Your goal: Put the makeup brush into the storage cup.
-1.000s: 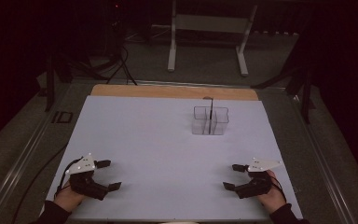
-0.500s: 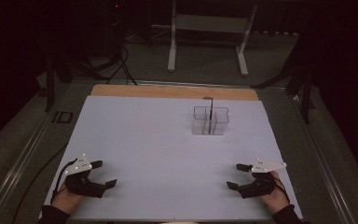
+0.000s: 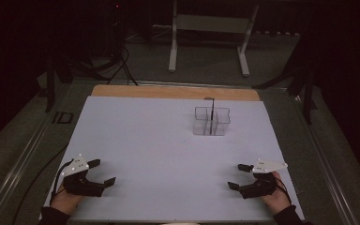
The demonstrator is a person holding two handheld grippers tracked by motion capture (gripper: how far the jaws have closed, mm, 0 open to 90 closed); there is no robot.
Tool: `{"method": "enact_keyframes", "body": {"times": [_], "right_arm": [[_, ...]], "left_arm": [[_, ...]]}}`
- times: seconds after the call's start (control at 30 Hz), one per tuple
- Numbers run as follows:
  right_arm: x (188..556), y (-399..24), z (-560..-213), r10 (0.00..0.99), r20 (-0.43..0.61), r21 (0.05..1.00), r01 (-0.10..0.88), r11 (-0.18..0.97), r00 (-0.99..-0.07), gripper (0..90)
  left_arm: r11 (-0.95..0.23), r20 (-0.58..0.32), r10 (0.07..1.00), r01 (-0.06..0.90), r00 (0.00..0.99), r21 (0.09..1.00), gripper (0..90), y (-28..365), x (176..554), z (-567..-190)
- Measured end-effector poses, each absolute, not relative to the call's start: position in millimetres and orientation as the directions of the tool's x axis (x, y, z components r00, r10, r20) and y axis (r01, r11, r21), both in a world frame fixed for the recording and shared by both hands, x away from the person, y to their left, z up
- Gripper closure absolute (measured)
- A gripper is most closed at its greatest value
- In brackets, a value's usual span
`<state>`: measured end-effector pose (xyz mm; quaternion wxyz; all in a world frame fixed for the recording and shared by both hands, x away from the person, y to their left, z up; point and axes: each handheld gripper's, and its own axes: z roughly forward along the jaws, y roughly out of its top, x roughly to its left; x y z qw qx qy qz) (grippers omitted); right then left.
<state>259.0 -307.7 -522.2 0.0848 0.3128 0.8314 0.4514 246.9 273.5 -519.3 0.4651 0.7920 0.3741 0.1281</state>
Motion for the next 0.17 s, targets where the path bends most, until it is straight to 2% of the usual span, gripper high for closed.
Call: {"method": "enact_keyframes", "body": {"times": [0.17], "right_arm": [[259.1, -307.5, -522.1, 0.596, 0.142, 0.803, 0.444, 0.397, -0.791, 13.9]], "left_arm": [[-0.295, -0.144, 0.708, 0.475, 0.691, 0.829, 3.2, 272.9, 246.7, -519.5]]}}
